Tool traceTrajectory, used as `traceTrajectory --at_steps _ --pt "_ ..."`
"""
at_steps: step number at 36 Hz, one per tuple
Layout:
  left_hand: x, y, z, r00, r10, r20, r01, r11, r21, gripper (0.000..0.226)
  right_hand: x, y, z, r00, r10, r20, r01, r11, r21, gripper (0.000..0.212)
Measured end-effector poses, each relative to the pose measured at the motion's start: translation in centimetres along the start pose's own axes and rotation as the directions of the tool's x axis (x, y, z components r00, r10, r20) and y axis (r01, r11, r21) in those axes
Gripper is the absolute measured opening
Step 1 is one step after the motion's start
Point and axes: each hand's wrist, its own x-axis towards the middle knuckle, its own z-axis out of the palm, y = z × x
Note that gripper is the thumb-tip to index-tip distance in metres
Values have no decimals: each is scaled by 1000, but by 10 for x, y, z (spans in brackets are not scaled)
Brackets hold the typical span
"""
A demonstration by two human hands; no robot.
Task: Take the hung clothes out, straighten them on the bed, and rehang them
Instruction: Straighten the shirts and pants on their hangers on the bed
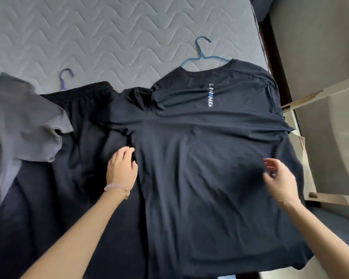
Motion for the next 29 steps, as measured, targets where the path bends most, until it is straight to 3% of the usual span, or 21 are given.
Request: traceTrajectory --at_steps 5,11,17,20,24,29 --pt "-105 -27 24 943 -265 200 279 959 -47 49 -58 -12 37 985 23 169 -41 994 104 35" --pt "-218 -60 19 850 -400 343 443 895 -55 46 -128 -36 70 930 -1 366 -40 994 104 23" --pt "-283 -115 7 716 -637 285 689 709 -150 28 -205 -64 109 818 -38 573 -38 992 120 18" --pt "-294 -149 2 659 -701 273 750 641 -162 30 -242 -77 133 746 -17 665 -58 994 90 20" --pt "-289 -201 -9 647 -722 245 763 616 -196 35 -286 -92 169 686 51 726 -87 996 12 32" --pt "-272 -272 -38 727 -672 142 686 697 -210 42 -330 -121 211 734 144 664 -160 986 -37 36"
